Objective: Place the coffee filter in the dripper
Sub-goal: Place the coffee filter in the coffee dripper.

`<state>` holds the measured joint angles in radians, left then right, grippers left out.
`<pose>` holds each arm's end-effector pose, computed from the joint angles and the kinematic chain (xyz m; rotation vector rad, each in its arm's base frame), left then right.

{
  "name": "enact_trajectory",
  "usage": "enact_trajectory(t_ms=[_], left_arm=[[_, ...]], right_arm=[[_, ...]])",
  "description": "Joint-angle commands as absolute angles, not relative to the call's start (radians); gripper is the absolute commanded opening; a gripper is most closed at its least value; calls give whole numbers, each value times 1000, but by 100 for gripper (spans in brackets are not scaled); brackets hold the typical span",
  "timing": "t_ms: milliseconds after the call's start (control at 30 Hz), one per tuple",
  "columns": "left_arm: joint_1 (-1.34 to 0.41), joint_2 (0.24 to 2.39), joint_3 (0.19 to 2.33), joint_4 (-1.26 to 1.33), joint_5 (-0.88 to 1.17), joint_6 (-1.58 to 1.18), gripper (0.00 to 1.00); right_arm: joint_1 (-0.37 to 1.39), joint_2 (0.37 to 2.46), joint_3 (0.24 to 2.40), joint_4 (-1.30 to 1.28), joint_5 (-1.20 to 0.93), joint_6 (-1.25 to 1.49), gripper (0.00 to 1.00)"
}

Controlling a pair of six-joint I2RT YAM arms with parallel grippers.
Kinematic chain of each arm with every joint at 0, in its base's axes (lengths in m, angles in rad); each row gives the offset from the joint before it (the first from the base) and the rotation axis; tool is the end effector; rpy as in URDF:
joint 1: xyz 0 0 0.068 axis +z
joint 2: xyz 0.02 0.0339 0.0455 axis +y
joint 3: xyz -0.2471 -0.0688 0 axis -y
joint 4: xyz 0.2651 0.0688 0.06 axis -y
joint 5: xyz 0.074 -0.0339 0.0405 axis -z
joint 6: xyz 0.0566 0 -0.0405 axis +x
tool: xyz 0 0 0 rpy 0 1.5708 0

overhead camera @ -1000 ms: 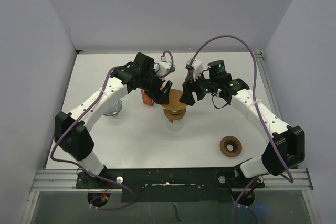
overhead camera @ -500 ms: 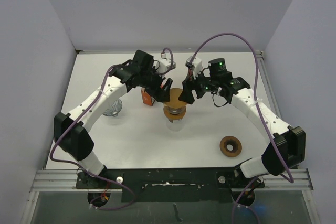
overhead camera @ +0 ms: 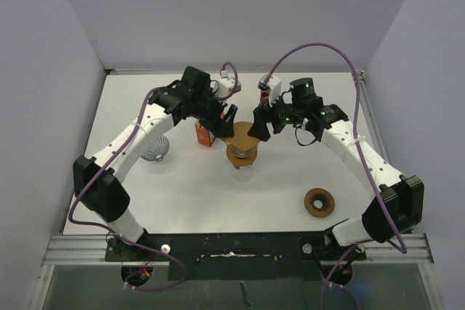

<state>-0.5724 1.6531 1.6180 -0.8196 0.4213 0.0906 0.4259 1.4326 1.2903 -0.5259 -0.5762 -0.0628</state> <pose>0.3152 -0.2306 0.3156 0.9820 2.2511 -0.7269 0.3080 0.1736 0.3048 -0.8460 2.0758 0.8409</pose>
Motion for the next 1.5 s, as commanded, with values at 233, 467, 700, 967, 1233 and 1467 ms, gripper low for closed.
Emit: enact_trajectory(t_ms=[233,467,700,967,1233,1467], left_arm=[[-564,1605,1583,-773,405,87,67],[-566,1600,1546,-755,417,77,67],[-571,1603,1541,-754,421,79,67],[-592,1589,1511,-738,385,99,67],[-597,1575,1496,-725,354,115,67],[-597,1561,1508,-728,361,134,67]], right_arm=[[440,1436,1306,-528,-470,-99,74],[462,1448,1292,-523,-443,-114,74],[476,1452,1279,-521,-415,-135,74],[477,1446,1266,-516,-402,-142,74],[480,1443,1257,-511,-400,-146,75],[476,1435,1272,-521,-414,-147,76]])
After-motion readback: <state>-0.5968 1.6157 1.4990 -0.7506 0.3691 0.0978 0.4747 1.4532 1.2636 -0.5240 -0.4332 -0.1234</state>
